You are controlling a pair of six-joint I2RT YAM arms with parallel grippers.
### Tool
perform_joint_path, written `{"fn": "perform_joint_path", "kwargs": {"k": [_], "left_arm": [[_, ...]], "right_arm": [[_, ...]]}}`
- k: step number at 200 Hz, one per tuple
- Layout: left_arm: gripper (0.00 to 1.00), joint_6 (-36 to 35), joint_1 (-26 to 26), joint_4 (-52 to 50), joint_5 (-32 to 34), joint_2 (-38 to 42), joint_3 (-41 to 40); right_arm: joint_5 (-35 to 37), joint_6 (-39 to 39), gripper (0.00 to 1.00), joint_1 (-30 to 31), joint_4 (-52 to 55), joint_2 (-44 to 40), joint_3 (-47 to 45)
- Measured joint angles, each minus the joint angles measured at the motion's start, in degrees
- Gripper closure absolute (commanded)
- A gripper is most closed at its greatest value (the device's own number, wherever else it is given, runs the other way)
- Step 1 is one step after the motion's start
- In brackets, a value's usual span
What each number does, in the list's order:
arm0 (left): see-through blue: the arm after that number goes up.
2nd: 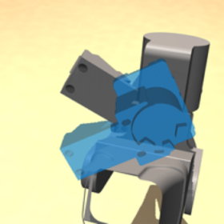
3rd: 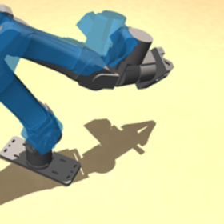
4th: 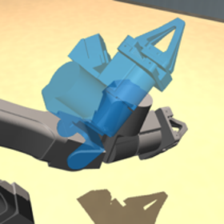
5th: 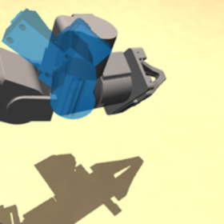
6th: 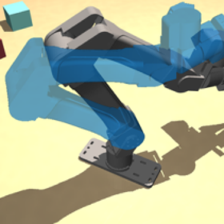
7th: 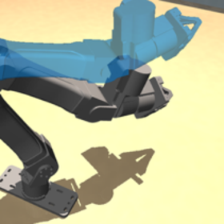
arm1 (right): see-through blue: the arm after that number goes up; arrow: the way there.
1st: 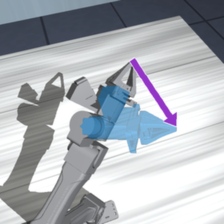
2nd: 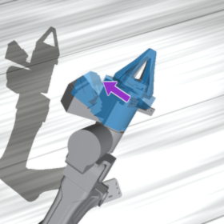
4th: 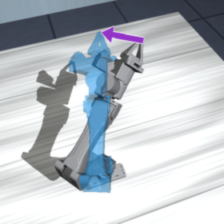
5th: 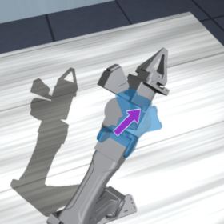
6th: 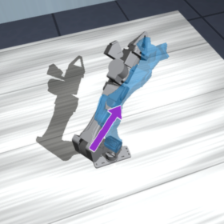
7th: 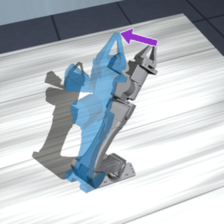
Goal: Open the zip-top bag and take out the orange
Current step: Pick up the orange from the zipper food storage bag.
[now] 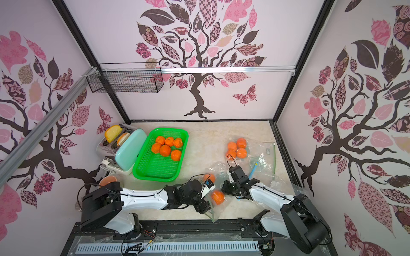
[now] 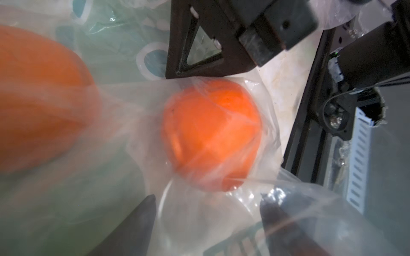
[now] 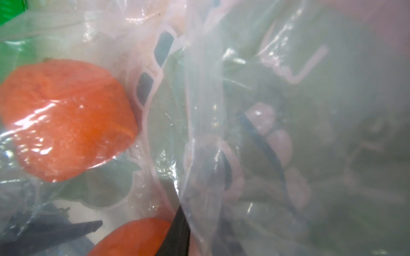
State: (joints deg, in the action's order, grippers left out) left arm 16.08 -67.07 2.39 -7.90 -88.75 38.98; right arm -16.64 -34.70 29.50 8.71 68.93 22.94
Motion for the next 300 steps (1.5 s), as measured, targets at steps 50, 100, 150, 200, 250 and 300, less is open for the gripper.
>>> {"fn": "perform_joint_path", "kwargs": {"k": [50, 100, 150, 200, 250, 300], "left_arm": [[0.31, -1.62, -0.02, 0.92, 1.55, -5.03, 1.33], [0.07, -2.89, -1.14, 3.26, 2.01, -5.73, 2.14], [0.06, -4.15, -5.40, 4.83, 4.44, -7.72, 6.80], [0.06, -4.22, -5.35, 4.55, 7.48, -13.11, 10.67], [0.28, -3.87, -5.31, 4.17, 7.91, -13.57, 10.69], [0.37, -2.21, -5.29, 4.76, 7.61, -4.26, 2.78]], "right_arm": [[0.37, 0.26, 0.79, 0.00, 0.15, -0.20, 0.00], [0.39, 0.28, 0.79, 0.00, 0.11, -0.17, 0.00], [0.39, 0.46, 0.79, 0.00, 0.09, -0.17, 0.00], [0.39, 0.55, 0.79, 0.00, 0.07, -0.17, 0.00], [0.57, 0.70, 0.79, 0.00, 0.04, -0.17, 0.00], [1.27, 1.27, 0.78, 0.00, -0.11, -0.17, 0.00]]}}
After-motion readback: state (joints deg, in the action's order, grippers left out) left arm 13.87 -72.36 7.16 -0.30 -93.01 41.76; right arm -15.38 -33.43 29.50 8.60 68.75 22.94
